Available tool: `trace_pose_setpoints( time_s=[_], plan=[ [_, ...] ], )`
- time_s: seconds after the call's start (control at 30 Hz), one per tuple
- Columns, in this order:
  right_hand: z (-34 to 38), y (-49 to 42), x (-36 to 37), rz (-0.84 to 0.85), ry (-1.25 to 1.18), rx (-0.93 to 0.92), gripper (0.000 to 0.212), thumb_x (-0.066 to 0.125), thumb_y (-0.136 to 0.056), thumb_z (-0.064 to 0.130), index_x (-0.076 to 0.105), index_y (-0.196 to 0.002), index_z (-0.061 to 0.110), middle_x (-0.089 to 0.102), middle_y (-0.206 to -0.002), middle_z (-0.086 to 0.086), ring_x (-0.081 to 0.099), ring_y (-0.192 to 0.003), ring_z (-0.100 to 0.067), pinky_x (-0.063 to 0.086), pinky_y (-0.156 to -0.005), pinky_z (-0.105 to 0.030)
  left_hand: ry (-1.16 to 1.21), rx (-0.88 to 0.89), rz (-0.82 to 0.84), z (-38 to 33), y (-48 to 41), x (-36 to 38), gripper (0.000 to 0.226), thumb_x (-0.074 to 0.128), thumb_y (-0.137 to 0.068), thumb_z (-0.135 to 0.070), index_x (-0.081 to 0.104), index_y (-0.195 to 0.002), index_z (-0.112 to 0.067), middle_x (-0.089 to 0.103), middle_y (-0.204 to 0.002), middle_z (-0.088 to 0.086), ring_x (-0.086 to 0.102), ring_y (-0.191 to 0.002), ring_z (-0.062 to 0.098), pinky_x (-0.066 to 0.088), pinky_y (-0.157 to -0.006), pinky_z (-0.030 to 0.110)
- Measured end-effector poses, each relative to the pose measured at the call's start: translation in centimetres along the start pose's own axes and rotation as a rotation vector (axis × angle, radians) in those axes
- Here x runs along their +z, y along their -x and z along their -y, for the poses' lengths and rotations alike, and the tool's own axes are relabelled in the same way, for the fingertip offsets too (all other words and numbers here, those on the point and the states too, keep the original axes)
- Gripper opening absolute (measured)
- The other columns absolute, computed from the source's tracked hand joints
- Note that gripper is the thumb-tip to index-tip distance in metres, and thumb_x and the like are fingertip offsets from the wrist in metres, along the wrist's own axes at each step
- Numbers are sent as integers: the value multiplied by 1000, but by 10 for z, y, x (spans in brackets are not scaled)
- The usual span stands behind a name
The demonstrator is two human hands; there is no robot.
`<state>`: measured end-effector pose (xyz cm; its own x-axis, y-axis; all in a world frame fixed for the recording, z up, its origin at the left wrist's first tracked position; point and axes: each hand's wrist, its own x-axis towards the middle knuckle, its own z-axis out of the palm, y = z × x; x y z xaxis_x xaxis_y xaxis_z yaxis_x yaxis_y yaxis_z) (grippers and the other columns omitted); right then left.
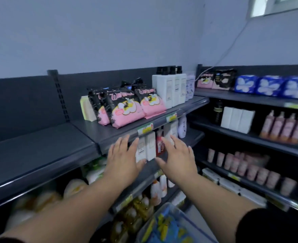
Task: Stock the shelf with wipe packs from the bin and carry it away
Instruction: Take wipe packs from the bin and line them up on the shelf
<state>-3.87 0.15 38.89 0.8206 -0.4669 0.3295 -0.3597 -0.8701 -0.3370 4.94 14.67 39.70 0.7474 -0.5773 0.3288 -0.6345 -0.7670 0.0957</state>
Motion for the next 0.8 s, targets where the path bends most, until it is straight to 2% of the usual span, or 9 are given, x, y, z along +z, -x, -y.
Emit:
trace_pose_setpoints(
  time_s=[0.2,0.33,0.57,0.7,0.8],
  plan=[
    [-116,20,0,46,27,144,69,51,-90,55,21,-149,36,12,-159,2,11,-146,-19,11,-119,-47,60,66,67,-95,-14,64,71,37,-93,-59,8,-152,-31,0,-160,1,-1,-147,22,4,-120,40],
    [-173,40,19,121,13,235,69,51,-90,55,20,-149,36,13,-159,3,13,-146,-21,14,-118,-48,84,85,115,-131,-7,112,70,40,-93,-58,12,-151,-31,4,-160,0,4,-147,21,6,-119,40],
    [-223,76,86,351,34,352,69,47,-93,54,17,-151,33,7,-160,2,16,-145,-23,18,-116,-42,79,85,280,-126,19,201,70,43,-93,-56,19,-151,-26,12,-158,7,13,-145,26,16,-116,42],
    [-238,97,135,439,14,399,68,41,-94,57,15,-152,32,7,-160,1,13,-146,-21,16,-118,-42,83,58,399,-109,36,253,70,43,-93,-56,16,-151,-26,11,-158,5,14,-144,24,18,-116,39],
    [-247,116,180,485,2,436,69,47,-92,55,19,-151,32,11,-160,-1,17,-145,-21,18,-117,-39,96,26,493,-93,50,298,73,46,-92,-54,15,-151,-23,11,-158,6,15,-144,24,21,-116,38]
  ],
)
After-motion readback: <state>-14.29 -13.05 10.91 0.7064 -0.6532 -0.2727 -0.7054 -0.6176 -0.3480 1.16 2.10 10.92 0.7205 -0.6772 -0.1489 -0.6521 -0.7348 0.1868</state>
